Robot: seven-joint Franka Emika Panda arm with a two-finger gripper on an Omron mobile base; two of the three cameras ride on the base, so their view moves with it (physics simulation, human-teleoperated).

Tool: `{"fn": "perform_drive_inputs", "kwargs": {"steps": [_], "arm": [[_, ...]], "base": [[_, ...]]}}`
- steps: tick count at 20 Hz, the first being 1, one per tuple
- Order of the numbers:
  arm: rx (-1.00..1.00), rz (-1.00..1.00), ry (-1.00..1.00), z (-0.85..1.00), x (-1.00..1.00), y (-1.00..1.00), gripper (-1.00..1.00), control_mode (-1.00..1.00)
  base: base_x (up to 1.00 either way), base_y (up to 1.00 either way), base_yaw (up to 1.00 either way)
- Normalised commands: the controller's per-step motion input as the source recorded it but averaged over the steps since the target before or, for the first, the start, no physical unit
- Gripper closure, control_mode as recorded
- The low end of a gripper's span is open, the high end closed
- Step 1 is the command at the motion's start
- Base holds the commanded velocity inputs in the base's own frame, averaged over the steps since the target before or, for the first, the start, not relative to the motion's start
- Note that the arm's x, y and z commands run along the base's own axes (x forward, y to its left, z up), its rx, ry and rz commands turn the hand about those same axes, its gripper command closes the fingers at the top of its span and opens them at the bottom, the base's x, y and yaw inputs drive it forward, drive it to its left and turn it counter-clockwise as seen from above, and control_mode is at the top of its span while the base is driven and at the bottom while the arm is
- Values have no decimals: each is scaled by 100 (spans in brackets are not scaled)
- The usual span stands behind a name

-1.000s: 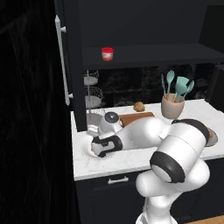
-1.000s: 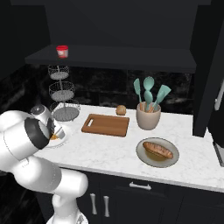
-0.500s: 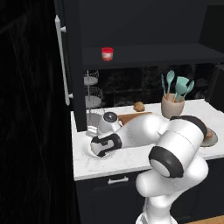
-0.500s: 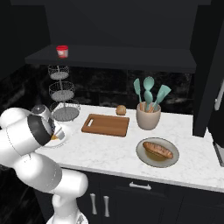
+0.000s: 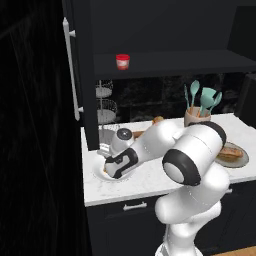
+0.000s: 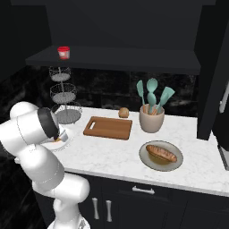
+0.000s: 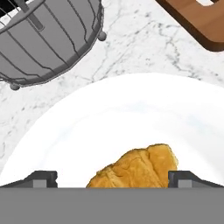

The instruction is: From the different types of pastries on the counter, select a croissant and place it on the cutting board. Then retrieve a jar of jam from the cabinet and place it alongside the croissant on the cutting board.

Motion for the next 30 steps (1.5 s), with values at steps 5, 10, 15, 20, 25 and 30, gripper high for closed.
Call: {"fn": "perform_drive_inputs", "kwargs": {"steps": [5, 10, 15, 20, 25, 30], "arm": [[0, 0, 8, -19, -9, 1, -100, -100], [0, -4, 37, -83, -34, 41, 100, -100], [-11, 0, -8, 52, -5, -36, 100, -100], [-23, 0, -20, 100, -1, -64, 100, -100], [0, 0, 0, 9, 3, -11, 100, -100], [5, 0, -8, -3, 82, -96, 100, -100]], "base": [[0, 0, 0], [0, 0, 0], [0, 0, 0], [0, 0, 0], [0, 0, 0], [0, 0, 0]]}}
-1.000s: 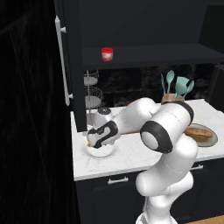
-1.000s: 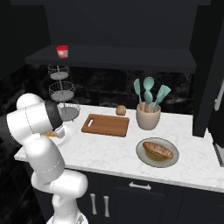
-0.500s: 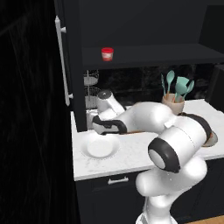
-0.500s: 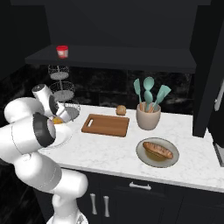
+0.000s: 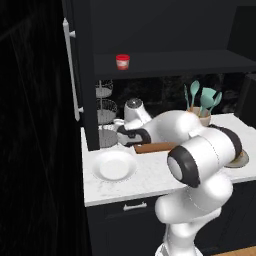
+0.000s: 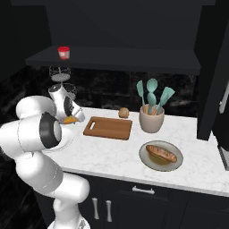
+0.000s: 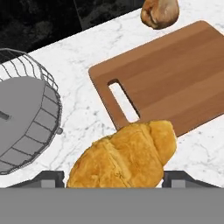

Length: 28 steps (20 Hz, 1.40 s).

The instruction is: From the different types of pastries on the counter, select a croissant and place it on the cutting board. Then retrieve a jar of jam from the cabinet and place it alongside the croissant on the cutting board.

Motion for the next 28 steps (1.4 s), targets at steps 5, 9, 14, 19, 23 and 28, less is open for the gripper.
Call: {"fn": "perform_drive_inputs", "kwargs": {"steps": [5, 9, 14, 19, 23, 28], "arm": [[10, 1, -10, 0, 80, -100, 100, -100], [5, 4, -1, 0, 14, -45, 100, -100], [1, 0, 0, -3, 0, -100, 100, -100], [0, 0, -1, -5, -1, -39, 100, -100], [0, 0, 0, -64, 0, 13, 100, -100], [0, 0, 0, -33, 1, 9, 100, -100]], "base": [[0, 0, 0], [0, 0, 0], [0, 0, 0], [0, 0, 0], [0, 0, 0], [0, 0, 0]]}}
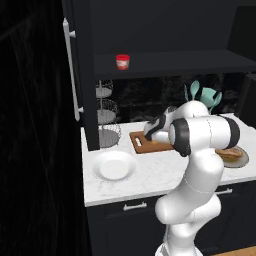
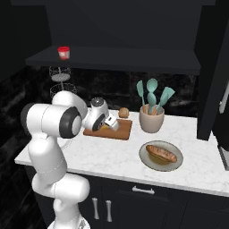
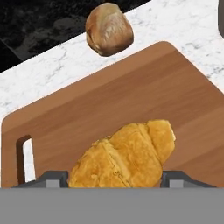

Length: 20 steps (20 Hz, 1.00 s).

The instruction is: From the different types of pastries on the counter, select a croissant and place it on the cutting board. Then retrieve a jar of jam from the cabinet and place it alongside the croissant on the cutting board.

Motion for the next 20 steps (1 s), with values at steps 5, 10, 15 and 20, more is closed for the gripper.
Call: {"fn": "perform_drive_inputs", "kwargs": {"steps": [5, 10, 15, 20], "arm": [[0, 0, 2, -23, 6, 0, -100, -100], [1, 0, 2, -3, 4, -5, -100, -100], [0, 0, 0, 0, 28, 0, -100, -100], [-13, 0, -1, 48, -10, 0, -100, -100]], "base": [[0, 0, 0], [0, 0, 0], [0, 0, 0], [0, 0, 0]]}}
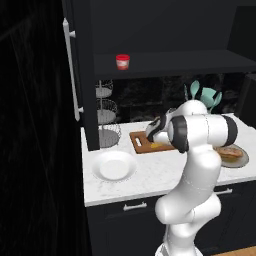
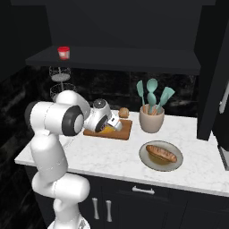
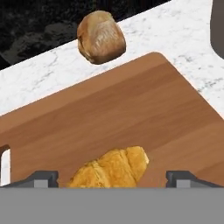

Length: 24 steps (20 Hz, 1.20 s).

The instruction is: From the different types of pastries on the counter, select a croissant and place it on the cutting board. Then retrieve a jar of jam from the cabinet and place it alongside the croissant on the cutting board.

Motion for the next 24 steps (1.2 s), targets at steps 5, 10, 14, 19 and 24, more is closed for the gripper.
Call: {"fn": "perform_drive_inputs", "kwargs": {"steps": [5, 10, 14, 19, 24], "arm": [[-30, 0, 0, 100, -22, 0, -100, -100], [-3, 0, 0, 15, -5, 0, -100, -100], [0, 0, 0, 43, -5, 0, -100, -100], [2, 3, -1, 70, -12, 0, -100, -100], [0, 2, 0, 12, -6, -2, -100, -100]], "base": [[0, 0, 0], [0, 0, 0], [0, 0, 0], [0, 0, 0], [0, 0, 0]]}}
